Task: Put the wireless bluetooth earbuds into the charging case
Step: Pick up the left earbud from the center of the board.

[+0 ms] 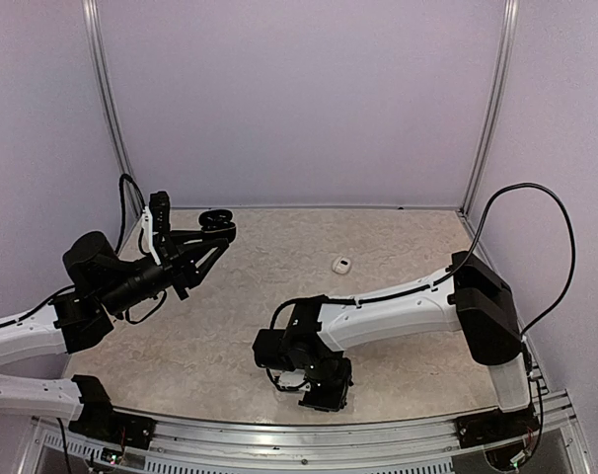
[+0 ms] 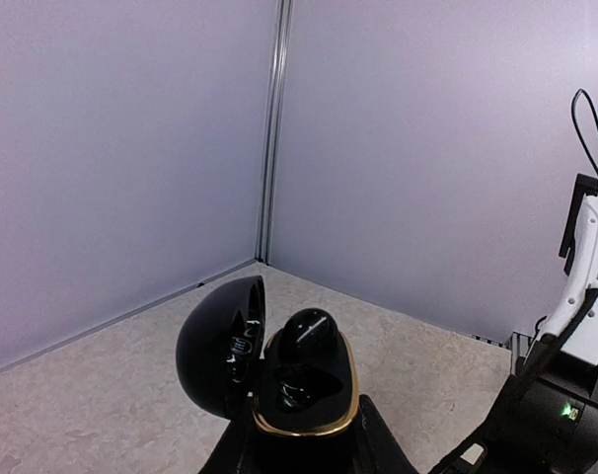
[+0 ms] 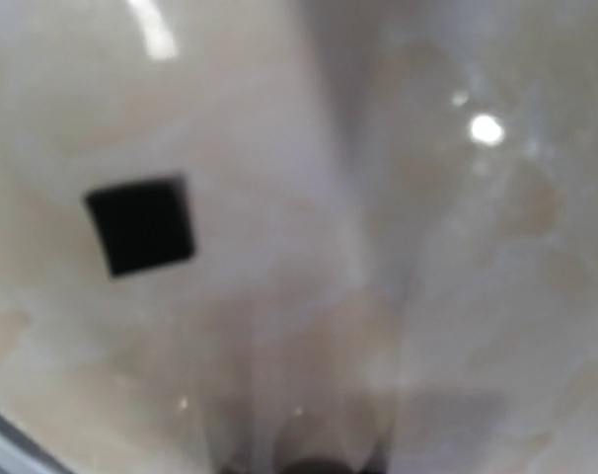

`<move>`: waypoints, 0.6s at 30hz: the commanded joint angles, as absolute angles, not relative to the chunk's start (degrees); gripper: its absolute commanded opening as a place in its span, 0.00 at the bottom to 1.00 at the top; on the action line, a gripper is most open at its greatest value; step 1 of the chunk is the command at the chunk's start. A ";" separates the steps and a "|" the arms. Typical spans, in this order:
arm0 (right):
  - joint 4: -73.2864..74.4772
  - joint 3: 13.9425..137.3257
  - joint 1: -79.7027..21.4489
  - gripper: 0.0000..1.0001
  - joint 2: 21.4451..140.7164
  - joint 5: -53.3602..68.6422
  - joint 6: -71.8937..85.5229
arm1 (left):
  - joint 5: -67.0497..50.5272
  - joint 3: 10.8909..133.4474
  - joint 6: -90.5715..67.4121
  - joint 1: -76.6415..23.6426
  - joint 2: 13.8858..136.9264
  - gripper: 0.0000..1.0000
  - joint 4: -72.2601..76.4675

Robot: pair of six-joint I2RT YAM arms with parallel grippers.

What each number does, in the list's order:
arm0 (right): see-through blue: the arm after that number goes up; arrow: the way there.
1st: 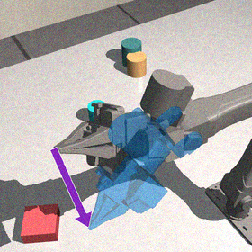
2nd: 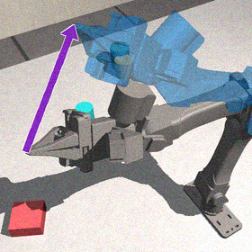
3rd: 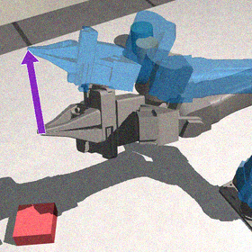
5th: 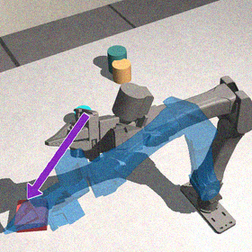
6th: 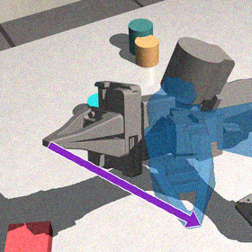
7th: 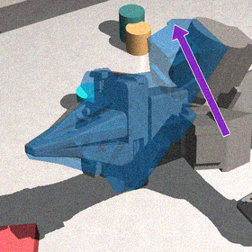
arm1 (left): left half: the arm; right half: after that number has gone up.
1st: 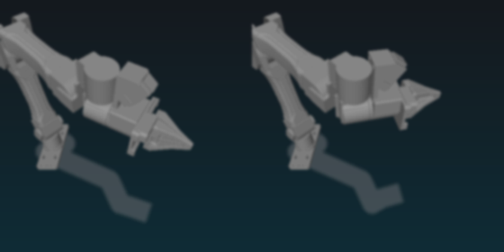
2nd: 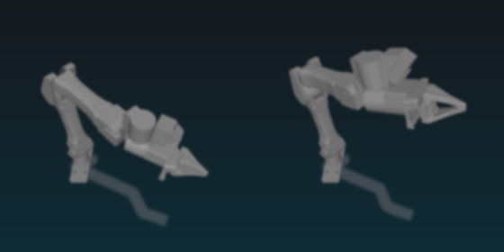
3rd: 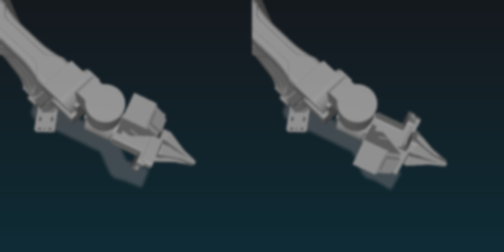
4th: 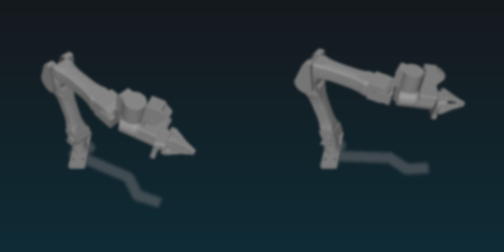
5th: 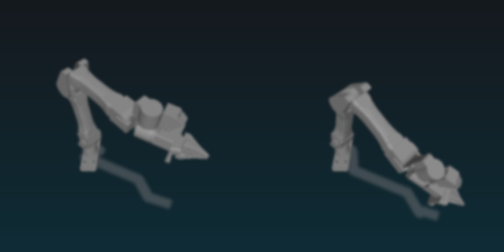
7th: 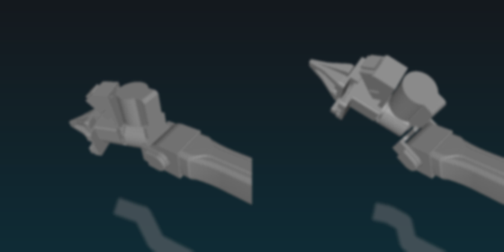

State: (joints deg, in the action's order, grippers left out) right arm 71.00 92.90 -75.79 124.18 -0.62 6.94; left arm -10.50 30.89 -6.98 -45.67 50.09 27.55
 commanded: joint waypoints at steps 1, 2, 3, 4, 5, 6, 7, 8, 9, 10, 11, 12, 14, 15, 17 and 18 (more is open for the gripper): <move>69.63 94.16 -75.99 0.28 125.52 -0.59 6.68 | -10.85 31.21 -5.96 -45.35 49.74 0.05 28.30; 69.61 94.29 -75.97 0.28 125.47 -0.59 6.67 | -10.88 31.31 -5.85 -45.40 49.75 0.05 28.30; 69.63 94.38 -75.95 0.28 125.45 -0.69 6.67 | -10.94 31.31 -5.88 -45.35 49.79 0.05 28.30; 69.69 94.47 -76.01 0.28 125.43 -0.84 6.62 | -10.90 31.30 -5.86 -45.35 49.83 0.05 28.30; 69.70 94.56 -75.96 0.28 125.42 -0.92 6.62 | -11.05 31.29 -5.82 -45.35 49.83 0.05 28.26; 69.70 94.65 -75.98 0.28 125.44 -1.03 6.57 | -10.99 31.37 -5.84 -45.35 49.83 0.05 28.30; 69.74 94.78 -75.98 0.29 125.37 -1.05 6.59 | -11.06 31.33 -5.82 -45.35 49.83 0.05 28.37; 69.74 94.87 -76.01 0.29 125.34 -1.09 6.63 | -11.07 31.29 -5.88 -45.35 49.83 0.05 28.39; 69.77 94.96 -75.99 0.29 125.30 -1.14 6.55 | -11.05 31.38 -5.83 -45.42 49.91 0.05 28.34; 69.78 95.00 -76.00 0.29 125.26 -1.26 6.61 | -11.06 31.38 -5.86 -45.40 49.88 0.05 28.38; 69.78 95.01 -75.98 0.29 125.32 -1.29 6.52 | -11.05 31.42 -5.85 -45.36 49.84 0.05 28.39; 69.79 95.15 -75.99 0.29 125.25 -1.42 6.56 | -11.12 31.42 -5.85 -45.35 49.90 0.05 28.45; 69.71 95.21 -75.95 0.29 125.17 -1.14 6.39 | -11.14 31.39 -5.85 -45.35 50.07 0.05 28.48; 69.78 95.07 -75.98 0.28 125.17 -1.00 6.32 | -11.15 31.42 -5.87 -45.35 50.09 0.05 28.48; 69.72 94.66 -75.95 0.27 125.14 -0.89 6.22 | -11.28 31.41 -5.92 -45.33 50.10 0.05 28.48; 69.77 94.56 -76.00 0.27 125.08 -0.88 6.24 | -11.18 31.39 -5.90 -45.33 50.03 0.05 28.48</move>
